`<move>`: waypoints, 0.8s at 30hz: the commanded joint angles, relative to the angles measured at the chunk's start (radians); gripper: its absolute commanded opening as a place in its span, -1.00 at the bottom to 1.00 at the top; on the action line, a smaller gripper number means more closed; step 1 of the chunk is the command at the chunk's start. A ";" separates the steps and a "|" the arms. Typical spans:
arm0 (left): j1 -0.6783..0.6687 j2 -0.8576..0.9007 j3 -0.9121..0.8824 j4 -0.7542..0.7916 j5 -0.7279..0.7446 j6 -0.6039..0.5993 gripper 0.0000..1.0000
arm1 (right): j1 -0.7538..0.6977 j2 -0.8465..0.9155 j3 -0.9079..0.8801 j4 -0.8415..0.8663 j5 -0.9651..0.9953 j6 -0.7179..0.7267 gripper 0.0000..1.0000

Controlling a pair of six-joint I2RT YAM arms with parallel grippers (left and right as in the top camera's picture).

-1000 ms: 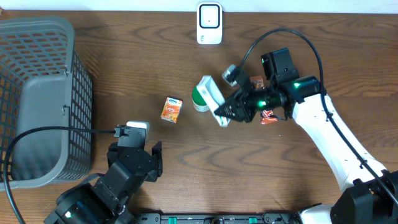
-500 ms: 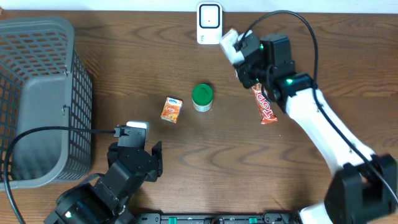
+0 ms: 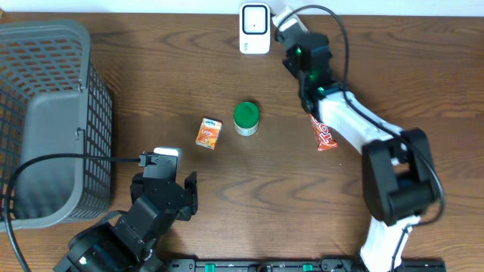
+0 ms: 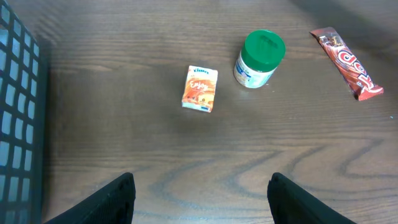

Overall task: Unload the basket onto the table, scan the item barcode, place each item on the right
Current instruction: 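Hold the Panadol box barcode under the white scanner with right gripper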

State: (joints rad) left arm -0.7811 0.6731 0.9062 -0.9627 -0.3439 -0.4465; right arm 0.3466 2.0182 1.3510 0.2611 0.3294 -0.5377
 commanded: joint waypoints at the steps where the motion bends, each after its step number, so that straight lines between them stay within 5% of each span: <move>1: 0.002 0.000 -0.002 -0.002 -0.016 0.008 0.38 | 0.026 0.100 0.127 0.012 0.113 -0.153 -0.49; 15: 0.002 0.000 -0.002 -0.002 -0.016 0.008 0.38 | 0.079 0.423 0.495 0.056 0.269 -0.579 -0.53; 24: 0.002 0.000 -0.002 -0.002 -0.016 0.008 0.38 | 0.083 0.454 0.500 0.088 0.325 -0.635 -0.56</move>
State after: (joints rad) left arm -0.7811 0.6731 0.9062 -0.9623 -0.3439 -0.4450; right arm 0.4259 2.4702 1.8328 0.3389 0.6094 -1.1175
